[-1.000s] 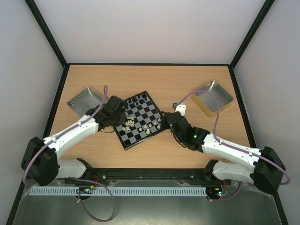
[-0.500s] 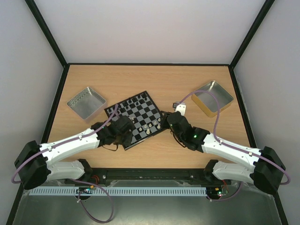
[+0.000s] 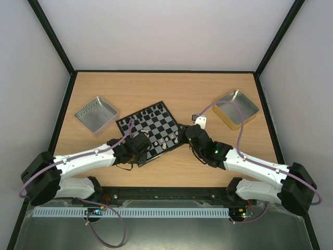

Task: Set up the chess pieces on the board
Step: Place the chess piece on the chessboard.

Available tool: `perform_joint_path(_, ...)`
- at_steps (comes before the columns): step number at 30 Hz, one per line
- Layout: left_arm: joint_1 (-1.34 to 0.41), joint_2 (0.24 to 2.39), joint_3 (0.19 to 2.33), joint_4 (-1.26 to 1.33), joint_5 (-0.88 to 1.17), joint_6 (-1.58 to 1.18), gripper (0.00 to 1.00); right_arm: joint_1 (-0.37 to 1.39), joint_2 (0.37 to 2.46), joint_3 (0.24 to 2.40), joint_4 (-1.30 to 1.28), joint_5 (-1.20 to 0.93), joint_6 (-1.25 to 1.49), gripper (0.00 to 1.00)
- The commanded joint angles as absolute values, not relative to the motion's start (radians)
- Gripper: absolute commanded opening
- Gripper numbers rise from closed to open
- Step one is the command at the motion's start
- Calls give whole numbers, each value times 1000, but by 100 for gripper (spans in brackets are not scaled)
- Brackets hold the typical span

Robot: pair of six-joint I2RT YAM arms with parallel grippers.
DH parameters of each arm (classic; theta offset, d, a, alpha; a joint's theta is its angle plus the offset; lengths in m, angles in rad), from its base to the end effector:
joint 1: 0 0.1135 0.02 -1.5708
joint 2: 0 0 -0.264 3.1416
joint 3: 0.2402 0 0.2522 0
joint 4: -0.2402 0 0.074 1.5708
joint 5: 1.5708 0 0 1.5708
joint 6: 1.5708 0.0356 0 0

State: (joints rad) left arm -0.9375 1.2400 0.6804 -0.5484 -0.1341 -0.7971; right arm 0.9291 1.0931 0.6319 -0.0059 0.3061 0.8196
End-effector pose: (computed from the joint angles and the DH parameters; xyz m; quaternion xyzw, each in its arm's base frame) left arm 0.1355 -0.1765 0.1862 0.0528 0.9698 -0.1323 0.1978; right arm 0.1529 0.1867 0.2441 0.0338 0.8447 0.3142 0.4320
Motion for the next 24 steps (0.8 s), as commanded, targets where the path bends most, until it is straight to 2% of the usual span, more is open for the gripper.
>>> perform_joint_path(1, -940, 1281, 674, -512, -188, -813, 14, 926, 1089, 617, 14, 329, 837, 38)
perform_joint_path(8, -940, 1340, 681, -514, -212, -814, 18, 925, 1090, 611, 16, 318, 839, 39)
perform_joint_path(12, -940, 1340, 681, -514, -210, -819, 26, 925, 1100, 611, 21, 308, 841, 38)
perform_joint_path(17, -940, 1313, 686, -506, -191, -816, 41, 925, 1096, 612, 21, 305, 841, 38)
perform_joint_path(24, -918, 1243, 714, -546, -284, -830, 51, 925, 1083, 615, 19, 312, 837, 38)
